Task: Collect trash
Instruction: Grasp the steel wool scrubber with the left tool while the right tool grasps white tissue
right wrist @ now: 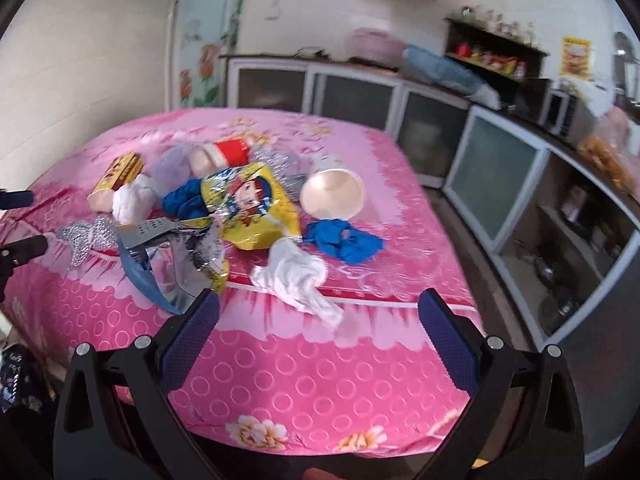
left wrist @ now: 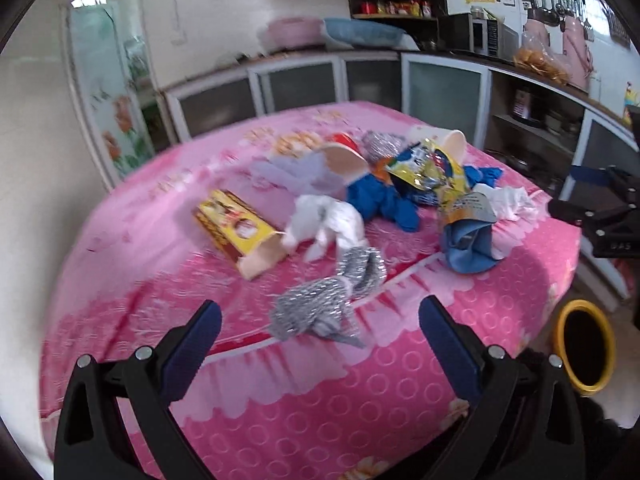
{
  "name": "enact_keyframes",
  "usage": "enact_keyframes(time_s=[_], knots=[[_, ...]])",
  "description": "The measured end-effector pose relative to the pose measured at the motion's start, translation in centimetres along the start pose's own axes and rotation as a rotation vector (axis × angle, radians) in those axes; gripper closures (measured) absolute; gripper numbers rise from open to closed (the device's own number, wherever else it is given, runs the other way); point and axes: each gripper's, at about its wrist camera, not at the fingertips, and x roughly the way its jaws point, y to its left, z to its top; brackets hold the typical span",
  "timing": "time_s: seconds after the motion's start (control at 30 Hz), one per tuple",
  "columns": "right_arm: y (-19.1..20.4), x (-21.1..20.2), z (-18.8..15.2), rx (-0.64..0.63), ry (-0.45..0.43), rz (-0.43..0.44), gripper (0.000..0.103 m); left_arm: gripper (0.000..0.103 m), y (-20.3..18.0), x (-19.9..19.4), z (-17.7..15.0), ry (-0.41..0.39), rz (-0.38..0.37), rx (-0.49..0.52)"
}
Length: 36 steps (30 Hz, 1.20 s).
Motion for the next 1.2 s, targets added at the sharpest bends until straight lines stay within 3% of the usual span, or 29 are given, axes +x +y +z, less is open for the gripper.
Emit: enact_keyframes(time_s=[0.3, 0.43, 0.6, 0.73, 0.93, 0.97, 1.03, 1.13, 1.2], knots=[[-0.5, 4.5, 1.3, -0.047, 0.100, 0.075, 0.008, 0.008, 0.1, 3.9, 1.5, 0.085, -0.134, -0.028], [-0.6, 5.8, 1.5, -0.044, 0.118, 0.096, 0.008, 0.008, 0.1, 5.4, 1.8, 0.108, -0.123, -0.032], [-0.3, 7.5, 1.7, -0.041, 0.143, 0.119, 0.008, 0.008, 0.6, 7.4, 2.2, 0.158, -0.165, -0.068], [0.1, 8.6, 1.9, -0.046, 0.165, 0.131, 0.008, 0.008, 1.0, 9.0, 2.2, 0.195, -0.146, -0.071], [0.3, 9.8, 1.9, -0.042, 0.202, 0.160, 0.008, 0.008, 1.7, 10.8, 2.0, 0.244, -0.217, -0.137], [0.4, 9.9, 1.9, -0.039, 0.209, 0.161, 0.010, 0.008, 1.7, 11.0, 2.0, 0.244, -0.217, -0.140], [0.4, 10.2, 1.8, -0.039, 0.226, 0.160, 0.024, 0.010, 1.9, 11.2, 2.0, 0.242, -0.218, -0.149], [0.2, 10.6, 1.7, -0.017, 0.251, 0.165, 0.051, 0.036, 2.1, 11.4, 2.1, 0.242, -0.214, -0.153], [-0.3, 10.3, 1.5, 0.009, 0.251, 0.171, 0.065, 0.068, 2.1, 11.4, 2.2, 0.245, -0.229, -0.154]])
